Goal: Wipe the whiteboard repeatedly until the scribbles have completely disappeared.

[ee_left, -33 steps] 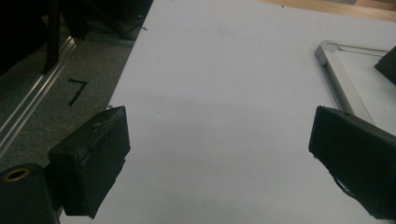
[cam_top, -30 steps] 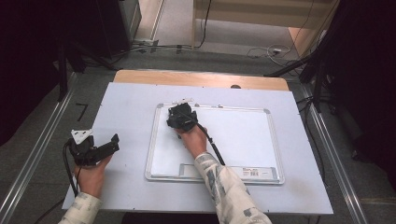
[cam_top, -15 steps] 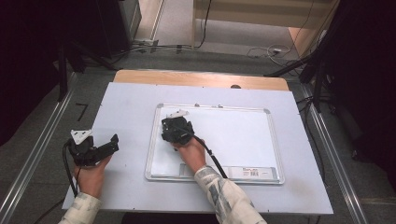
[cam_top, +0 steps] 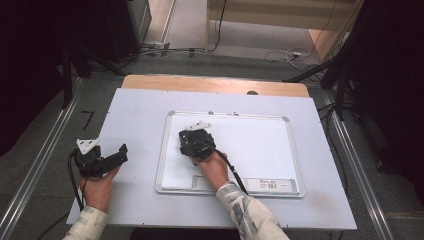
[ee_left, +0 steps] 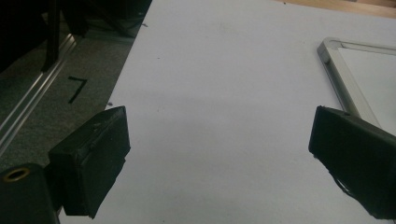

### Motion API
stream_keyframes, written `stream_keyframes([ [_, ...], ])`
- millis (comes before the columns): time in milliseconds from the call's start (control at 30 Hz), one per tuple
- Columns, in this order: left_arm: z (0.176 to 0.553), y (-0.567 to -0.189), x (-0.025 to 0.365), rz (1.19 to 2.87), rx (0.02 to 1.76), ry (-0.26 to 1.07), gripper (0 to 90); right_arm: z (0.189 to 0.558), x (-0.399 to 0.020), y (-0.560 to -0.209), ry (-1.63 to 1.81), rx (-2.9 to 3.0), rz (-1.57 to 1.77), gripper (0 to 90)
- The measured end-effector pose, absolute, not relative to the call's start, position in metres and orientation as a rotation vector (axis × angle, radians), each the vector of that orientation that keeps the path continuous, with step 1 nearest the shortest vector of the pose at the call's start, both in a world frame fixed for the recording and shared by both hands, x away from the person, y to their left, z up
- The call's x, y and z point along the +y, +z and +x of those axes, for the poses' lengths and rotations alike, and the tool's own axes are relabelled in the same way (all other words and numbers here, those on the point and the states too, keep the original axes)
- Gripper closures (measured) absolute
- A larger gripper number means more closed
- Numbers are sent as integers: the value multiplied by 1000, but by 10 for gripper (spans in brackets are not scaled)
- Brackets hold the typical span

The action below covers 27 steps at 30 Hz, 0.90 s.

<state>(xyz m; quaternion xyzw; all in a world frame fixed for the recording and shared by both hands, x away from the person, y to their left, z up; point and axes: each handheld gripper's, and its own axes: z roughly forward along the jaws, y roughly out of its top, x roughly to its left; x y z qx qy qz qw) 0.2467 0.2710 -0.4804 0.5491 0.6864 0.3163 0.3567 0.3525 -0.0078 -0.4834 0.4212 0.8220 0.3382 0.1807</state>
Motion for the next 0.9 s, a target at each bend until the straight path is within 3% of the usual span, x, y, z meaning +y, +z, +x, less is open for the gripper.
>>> stream_keyframes([
  [533, 248, -481, 273, 1414, 1775, 806, 60, 405, -19, -482, 931, 2245, 1284, 388],
  [900, 249, -482, 274, 1413, 1782, 789, 60, 411, -10, -482, 924, 2237, 1283, 388],
])
